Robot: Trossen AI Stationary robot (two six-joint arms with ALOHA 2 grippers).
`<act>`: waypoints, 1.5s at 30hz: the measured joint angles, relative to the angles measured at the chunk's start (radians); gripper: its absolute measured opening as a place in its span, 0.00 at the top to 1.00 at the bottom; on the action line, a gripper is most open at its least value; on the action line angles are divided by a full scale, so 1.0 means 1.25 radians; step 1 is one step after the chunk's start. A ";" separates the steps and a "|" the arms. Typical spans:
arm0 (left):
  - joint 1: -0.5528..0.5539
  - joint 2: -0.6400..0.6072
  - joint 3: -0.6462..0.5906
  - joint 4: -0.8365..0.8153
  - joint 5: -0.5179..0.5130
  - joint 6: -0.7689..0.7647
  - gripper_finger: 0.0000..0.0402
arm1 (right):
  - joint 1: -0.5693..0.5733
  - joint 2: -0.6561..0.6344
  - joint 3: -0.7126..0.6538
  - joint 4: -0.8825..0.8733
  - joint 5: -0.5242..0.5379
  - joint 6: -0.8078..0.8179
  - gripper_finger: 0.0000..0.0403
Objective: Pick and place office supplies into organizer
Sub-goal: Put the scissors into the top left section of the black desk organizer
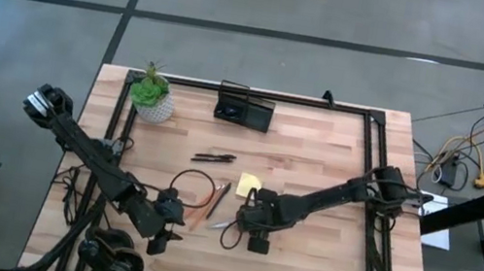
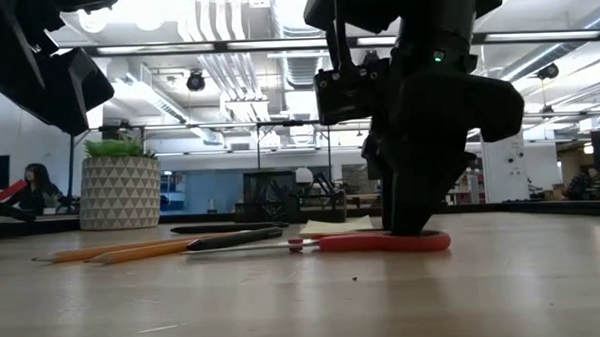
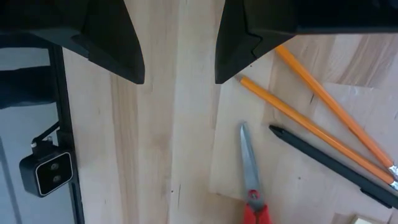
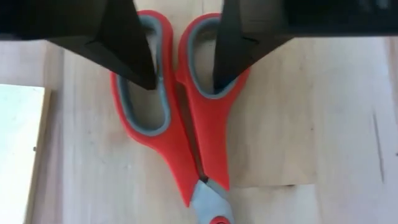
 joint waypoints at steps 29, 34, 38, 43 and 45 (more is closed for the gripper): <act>0.002 -0.030 0.066 0.021 -0.177 -0.146 0.55 | -0.199 -0.212 0.224 -0.585 0.582 -0.432 0.84; 0.001 -0.082 0.086 0.024 -0.306 -0.148 0.55 | -0.335 -0.143 0.321 -0.583 0.659 -0.629 0.84; 0.002 -0.133 0.085 0.024 -0.466 -0.148 0.55 | -0.419 -0.090 0.417 -0.581 0.716 -0.762 0.84; 0.002 -0.187 0.083 0.024 -0.550 -0.121 0.55 | -0.478 -0.001 0.563 -0.579 0.750 -0.871 0.84; 0.002 -0.201 0.084 0.027 -0.552 -0.101 0.55 | -0.488 0.033 0.623 -0.574 0.759 -0.919 0.84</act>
